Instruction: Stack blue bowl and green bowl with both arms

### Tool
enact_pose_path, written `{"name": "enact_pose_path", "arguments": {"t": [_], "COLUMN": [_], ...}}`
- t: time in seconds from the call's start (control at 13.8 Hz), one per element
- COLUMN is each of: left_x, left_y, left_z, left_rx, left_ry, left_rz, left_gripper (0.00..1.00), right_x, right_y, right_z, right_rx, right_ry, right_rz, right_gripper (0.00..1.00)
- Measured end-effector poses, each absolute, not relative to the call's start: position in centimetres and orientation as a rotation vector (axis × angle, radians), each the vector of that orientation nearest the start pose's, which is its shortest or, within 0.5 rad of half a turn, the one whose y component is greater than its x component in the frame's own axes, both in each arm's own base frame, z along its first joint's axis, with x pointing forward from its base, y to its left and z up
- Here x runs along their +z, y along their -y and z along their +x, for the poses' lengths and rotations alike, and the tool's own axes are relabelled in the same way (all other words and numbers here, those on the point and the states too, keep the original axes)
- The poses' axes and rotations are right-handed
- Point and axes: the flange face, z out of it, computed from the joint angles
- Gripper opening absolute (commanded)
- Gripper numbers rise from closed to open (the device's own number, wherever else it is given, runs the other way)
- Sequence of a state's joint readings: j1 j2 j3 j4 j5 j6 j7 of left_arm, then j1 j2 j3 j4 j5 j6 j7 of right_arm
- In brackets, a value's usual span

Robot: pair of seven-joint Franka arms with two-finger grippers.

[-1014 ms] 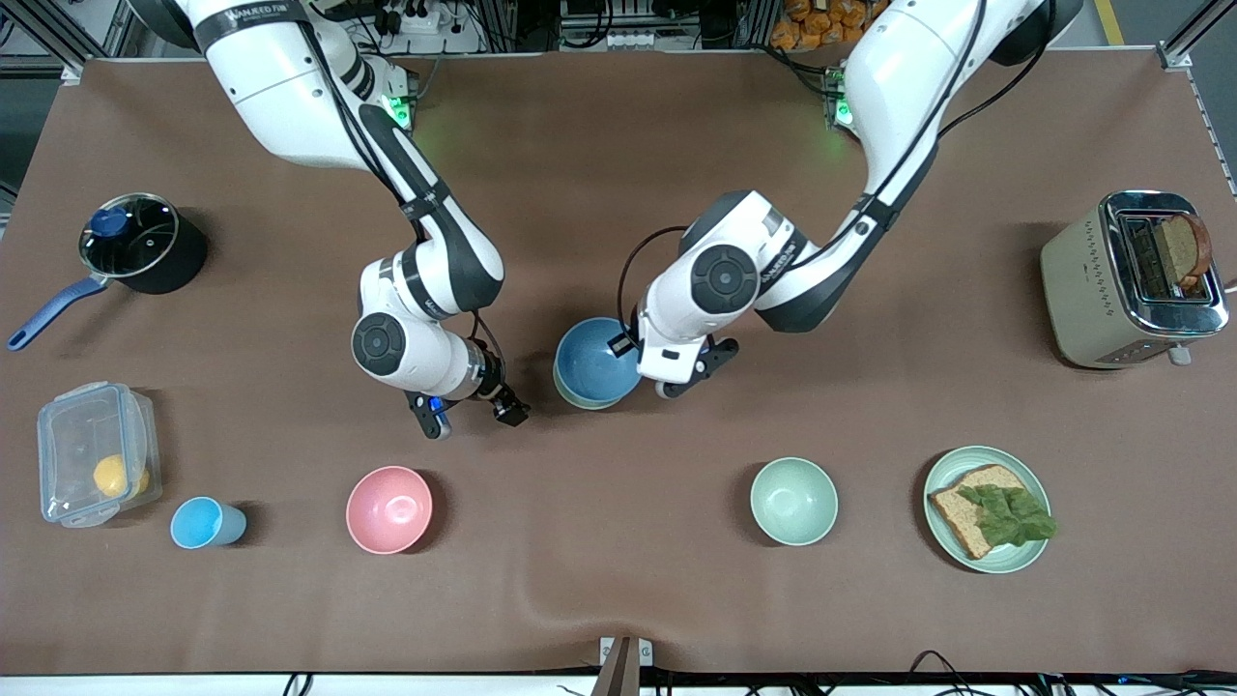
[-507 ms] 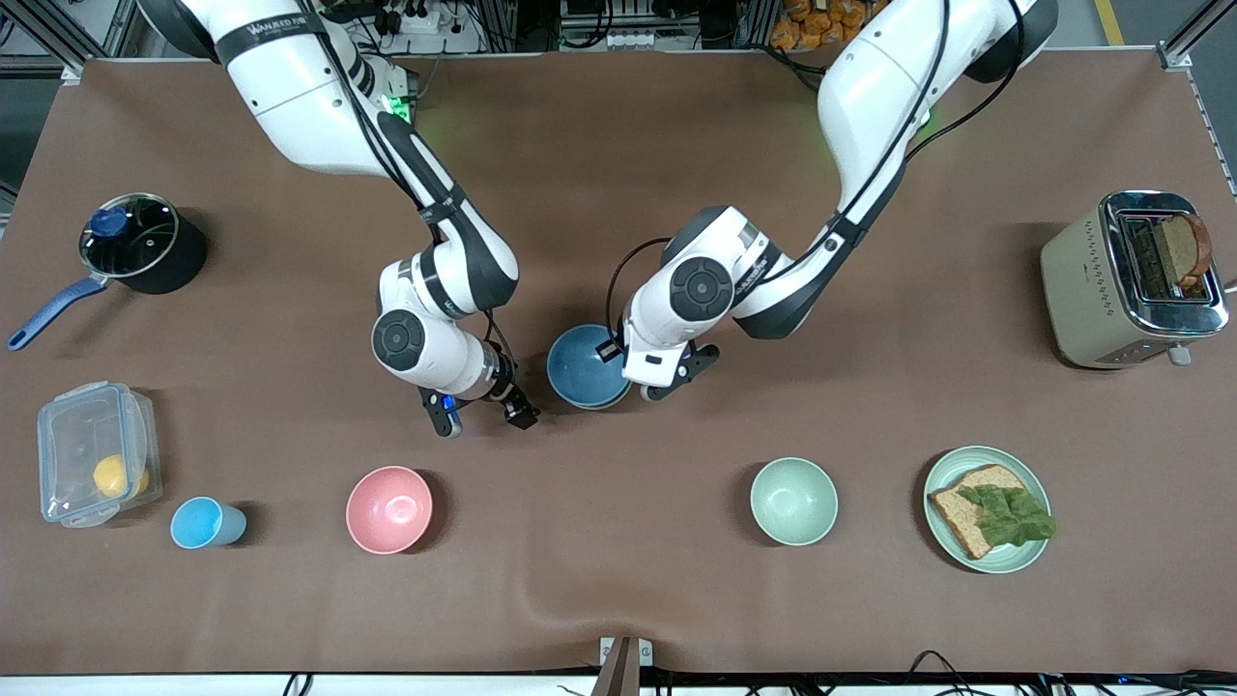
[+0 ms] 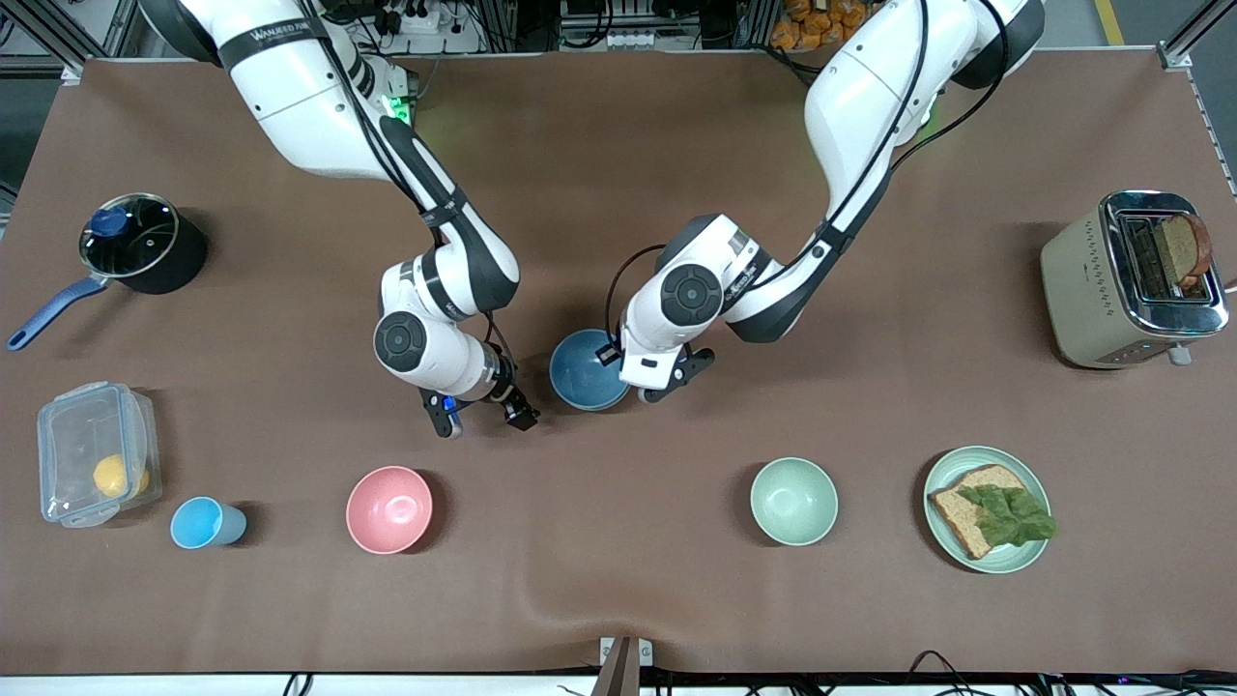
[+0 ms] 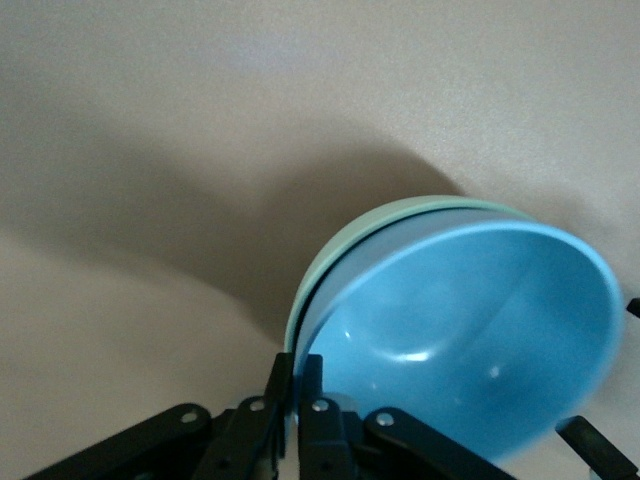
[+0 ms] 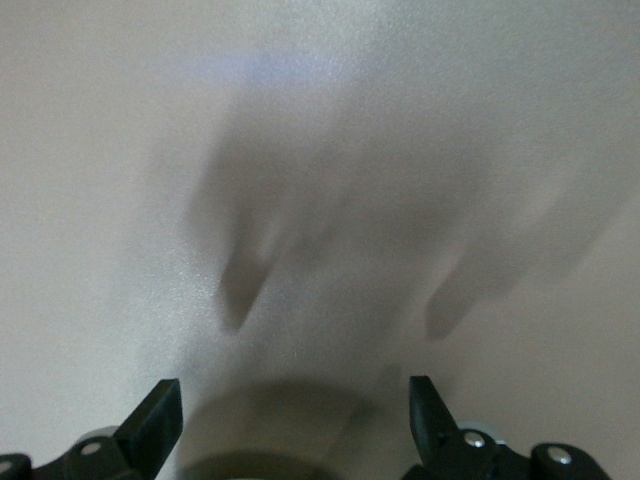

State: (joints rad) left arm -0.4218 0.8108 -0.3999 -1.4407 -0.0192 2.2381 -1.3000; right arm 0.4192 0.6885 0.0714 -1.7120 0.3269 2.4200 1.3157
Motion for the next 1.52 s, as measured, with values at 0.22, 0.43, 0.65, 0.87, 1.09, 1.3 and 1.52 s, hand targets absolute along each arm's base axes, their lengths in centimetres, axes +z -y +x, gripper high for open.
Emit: {"name": "enact_pose_path", "arguments": {"t": [0.22, 0.43, 0.65, 0.87, 1.09, 1.3, 1.52], "left_x": [23.9, 25.3, 31.7, 40.6, 46.0, 49.3, 52.5], "left_y": [49.4, 49.4, 45.7, 37.2, 31.3, 24.6, 16.8], "left_z": [53.5, 54.4, 58.1, 61.5, 62.1, 62.6, 62.9], "left_rx": [0.399, 0.352, 0.147, 0.001, -0.093, -0.070, -0.024], "left_ry": [0.991, 0.994, 1.009, 0.977, 0.909, 0.713, 0.512], "left_rz": [-3.150, -3.178, -3.191, -3.130, -3.049, -3.034, -3.051], "left_gripper": [1.00, 1.00, 1.00, 1.00, 1.00, 1.00, 1.00], "right_x": [19.3, 19.1, 19.0, 19.1, 19.6, 22.4, 26.8], "right_y": [-32.3, -33.5, -33.7, -33.7, -33.6, -32.7, -28.5], "right_z": [59.3, 58.7, 58.6, 58.7, 58.9, 60.2, 62.2], "right_rx": [0.293, 0.288, 0.287, 0.219, 0.130, 0.087, 0.089], "right_ry": [-1.537, -1.550, -1.545, -1.482, -1.353, -1.191, -1.007], "right_rz": [-2.521, -2.512, -2.516, -2.595, -2.726, -2.796, -2.877], "right_gripper": [1.00, 1.00, 1.00, 1.00, 1.00, 1.00, 1.00]}}
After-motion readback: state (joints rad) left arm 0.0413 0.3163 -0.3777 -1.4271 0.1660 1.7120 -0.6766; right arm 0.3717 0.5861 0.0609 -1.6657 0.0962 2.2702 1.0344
